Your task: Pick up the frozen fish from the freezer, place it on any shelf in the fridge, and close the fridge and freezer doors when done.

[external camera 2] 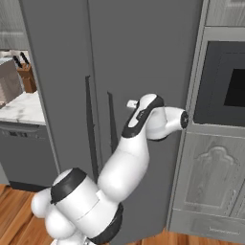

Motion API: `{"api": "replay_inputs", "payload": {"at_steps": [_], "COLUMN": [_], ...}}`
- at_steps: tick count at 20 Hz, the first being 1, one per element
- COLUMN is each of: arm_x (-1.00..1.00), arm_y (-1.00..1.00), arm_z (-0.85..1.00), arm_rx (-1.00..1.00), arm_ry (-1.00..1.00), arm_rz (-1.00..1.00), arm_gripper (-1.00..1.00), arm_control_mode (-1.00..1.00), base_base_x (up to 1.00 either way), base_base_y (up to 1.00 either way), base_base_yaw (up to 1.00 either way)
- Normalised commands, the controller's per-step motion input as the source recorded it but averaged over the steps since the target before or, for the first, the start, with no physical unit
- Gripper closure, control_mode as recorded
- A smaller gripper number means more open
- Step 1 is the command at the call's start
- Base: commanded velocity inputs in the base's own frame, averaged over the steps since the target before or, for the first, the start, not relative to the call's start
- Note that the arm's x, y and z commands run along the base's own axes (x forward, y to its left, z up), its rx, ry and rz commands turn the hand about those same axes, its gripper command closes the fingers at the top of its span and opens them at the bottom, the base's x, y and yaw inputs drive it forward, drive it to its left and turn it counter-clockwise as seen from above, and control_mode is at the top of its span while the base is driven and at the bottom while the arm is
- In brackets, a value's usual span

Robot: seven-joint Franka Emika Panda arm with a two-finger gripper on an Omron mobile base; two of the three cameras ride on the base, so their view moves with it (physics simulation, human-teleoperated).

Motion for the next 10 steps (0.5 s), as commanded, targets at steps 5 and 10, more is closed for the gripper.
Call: {"api": "replay_inputs", "payload": {"at_steps": [5, 10], "arm_x": [0.53, 0.71], "arm_y": [0.27, 0.27], "arm_z": [0.00, 0.00], "arm_rx": [-0.06, -0.06], "arm_ry": [-0.04, -0.01], "arm_rz": [-0.26, -0.28], "arm_gripper": [-1.00, -1.00], "arm_control_mode": [-1.00, -1.00], "base_base_x": [0.00, 0.00], "base_base_y": [0.00, 0.00], "base_base_yaw": [0.00, 0.00]}}
